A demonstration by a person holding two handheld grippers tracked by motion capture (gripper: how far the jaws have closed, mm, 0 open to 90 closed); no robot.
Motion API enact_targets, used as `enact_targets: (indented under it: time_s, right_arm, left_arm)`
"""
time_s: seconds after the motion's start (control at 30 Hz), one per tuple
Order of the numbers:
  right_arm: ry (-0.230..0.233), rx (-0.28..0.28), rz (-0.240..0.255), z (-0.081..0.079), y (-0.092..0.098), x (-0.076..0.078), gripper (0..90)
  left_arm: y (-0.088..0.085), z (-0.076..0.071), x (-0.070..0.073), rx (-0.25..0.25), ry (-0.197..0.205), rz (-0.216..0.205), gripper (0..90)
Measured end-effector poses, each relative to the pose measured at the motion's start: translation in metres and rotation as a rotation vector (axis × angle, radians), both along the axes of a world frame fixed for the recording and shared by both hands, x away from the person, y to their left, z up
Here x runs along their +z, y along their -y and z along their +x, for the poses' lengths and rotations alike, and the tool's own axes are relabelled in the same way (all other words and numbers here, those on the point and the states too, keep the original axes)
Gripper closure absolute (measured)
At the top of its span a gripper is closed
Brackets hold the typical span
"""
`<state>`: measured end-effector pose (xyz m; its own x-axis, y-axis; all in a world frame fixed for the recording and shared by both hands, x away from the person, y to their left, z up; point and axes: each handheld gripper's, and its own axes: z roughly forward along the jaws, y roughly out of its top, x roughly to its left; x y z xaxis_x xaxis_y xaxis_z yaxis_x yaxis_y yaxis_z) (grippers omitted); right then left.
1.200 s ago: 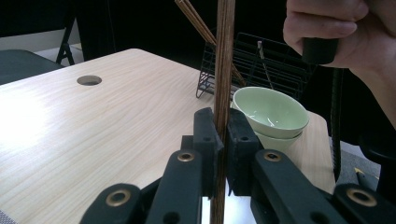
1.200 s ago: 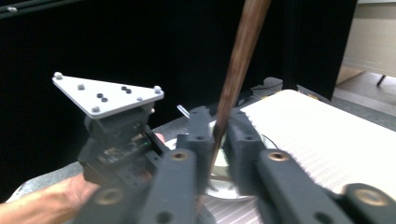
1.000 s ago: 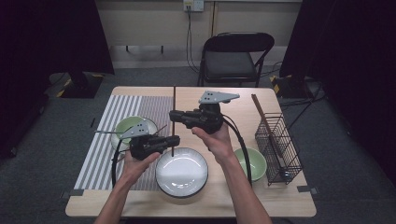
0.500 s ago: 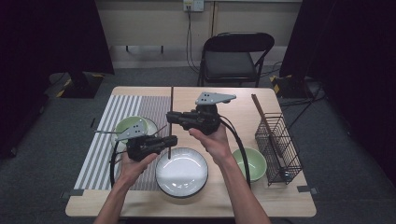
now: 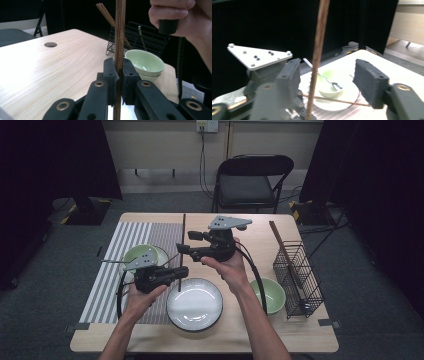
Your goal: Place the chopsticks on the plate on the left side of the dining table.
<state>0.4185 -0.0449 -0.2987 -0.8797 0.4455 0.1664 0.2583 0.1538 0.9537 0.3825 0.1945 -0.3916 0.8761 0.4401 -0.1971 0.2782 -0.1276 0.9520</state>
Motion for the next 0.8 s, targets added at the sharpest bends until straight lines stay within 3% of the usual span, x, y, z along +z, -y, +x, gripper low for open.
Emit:
enact_targets:
  time_s: [0.5, 0.7, 0.8]
  right_arm:
    - [-0.007, -0.073, -0.03, 0.011, 0.004, -0.002, 25.7]
    - [-0.008, -0.072, -0.038, 0.011, 0.003, -0.004, 25.2]
    - [-0.012, -0.052, -0.042, 0.01, 0.001, -0.004, 23.4]
  left_arm:
    - [-0.006, -0.002, 0.002, 0.028, -0.001, -0.007, 84.3]
    - [-0.005, -0.002, 0.0, 0.028, -0.003, 0.005, 84.3]
    - [-0.005, -0.003, 0.002, 0.015, -0.007, -0.009, 84.3]
